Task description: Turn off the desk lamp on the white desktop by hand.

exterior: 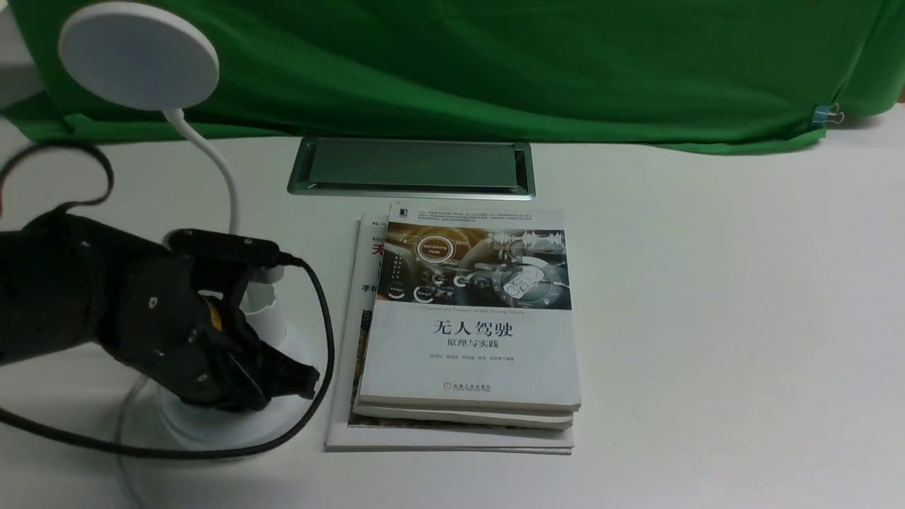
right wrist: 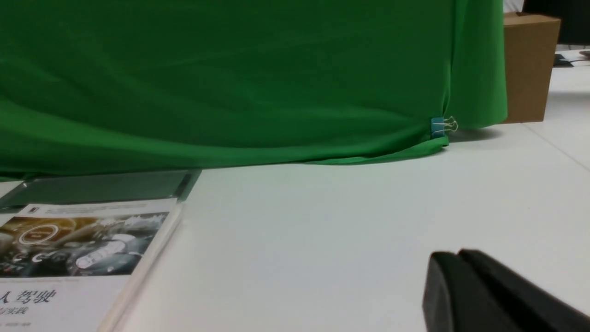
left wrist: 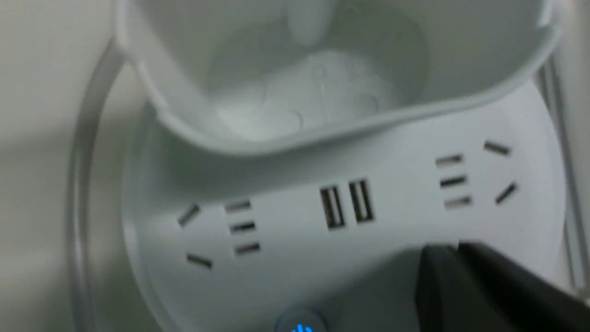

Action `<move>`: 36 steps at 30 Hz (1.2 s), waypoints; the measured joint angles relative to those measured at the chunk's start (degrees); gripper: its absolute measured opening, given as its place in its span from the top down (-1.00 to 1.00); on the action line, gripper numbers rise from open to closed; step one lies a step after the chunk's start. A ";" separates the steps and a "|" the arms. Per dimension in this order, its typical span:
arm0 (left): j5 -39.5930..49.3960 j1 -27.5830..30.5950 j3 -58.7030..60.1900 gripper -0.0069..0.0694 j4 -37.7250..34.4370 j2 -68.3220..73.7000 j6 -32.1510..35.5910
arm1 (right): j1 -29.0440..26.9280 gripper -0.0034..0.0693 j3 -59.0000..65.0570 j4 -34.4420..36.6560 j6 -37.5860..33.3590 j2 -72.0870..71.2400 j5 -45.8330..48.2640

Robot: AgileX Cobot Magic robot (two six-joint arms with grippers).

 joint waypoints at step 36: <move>-6.10 0.00 14.21 0.81 -4.87 -65.59 5.12 | 0.00 0.81 0.00 0.00 0.00 0.00 0.00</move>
